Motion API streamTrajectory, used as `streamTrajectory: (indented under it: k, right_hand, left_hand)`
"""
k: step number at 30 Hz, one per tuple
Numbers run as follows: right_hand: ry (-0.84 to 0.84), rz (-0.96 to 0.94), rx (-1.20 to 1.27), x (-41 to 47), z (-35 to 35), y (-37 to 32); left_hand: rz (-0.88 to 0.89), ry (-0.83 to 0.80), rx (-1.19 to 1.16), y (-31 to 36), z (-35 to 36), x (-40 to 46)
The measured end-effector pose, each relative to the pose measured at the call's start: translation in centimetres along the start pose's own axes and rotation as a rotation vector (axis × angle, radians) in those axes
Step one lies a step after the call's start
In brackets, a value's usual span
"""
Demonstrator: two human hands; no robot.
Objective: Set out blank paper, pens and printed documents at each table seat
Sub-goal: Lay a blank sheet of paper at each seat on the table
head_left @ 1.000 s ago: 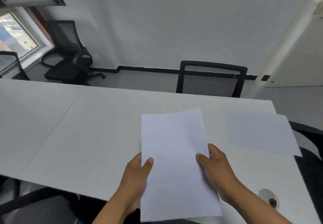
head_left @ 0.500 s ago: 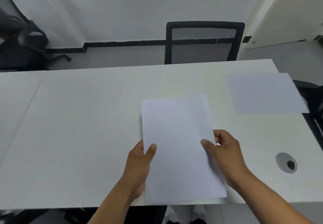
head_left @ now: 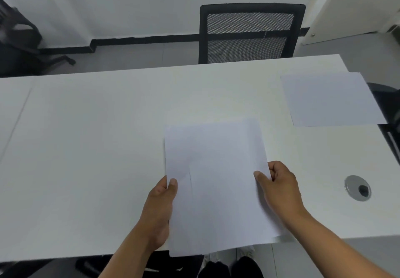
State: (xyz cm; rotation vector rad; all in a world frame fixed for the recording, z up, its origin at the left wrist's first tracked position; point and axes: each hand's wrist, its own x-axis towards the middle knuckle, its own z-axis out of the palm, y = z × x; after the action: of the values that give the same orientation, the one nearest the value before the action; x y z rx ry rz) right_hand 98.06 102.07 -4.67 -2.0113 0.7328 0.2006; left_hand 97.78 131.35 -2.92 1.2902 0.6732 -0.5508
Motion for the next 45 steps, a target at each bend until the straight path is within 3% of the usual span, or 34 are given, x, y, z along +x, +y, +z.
streamTrajectory:
  k: [5, 20, 45]
  right_hand:
    - [0.039, -0.055, -0.165, 0.3, -1.3, 1.8]
    - [0.114, -0.024, -0.238, 0.9, -4.6, 4.0]
    - [0.266, 0.017, -0.408, 1.4, -6.3, 4.2]
  left_hand:
    - [0.015, 0.043, -0.003, 0.4, -1.0, -0.3]
    - [0.076, 0.106, -0.036, 1.2, -1.4, -2.3]
    - [0.083, 0.047, -0.071, 1.3, 0.6, -5.1]
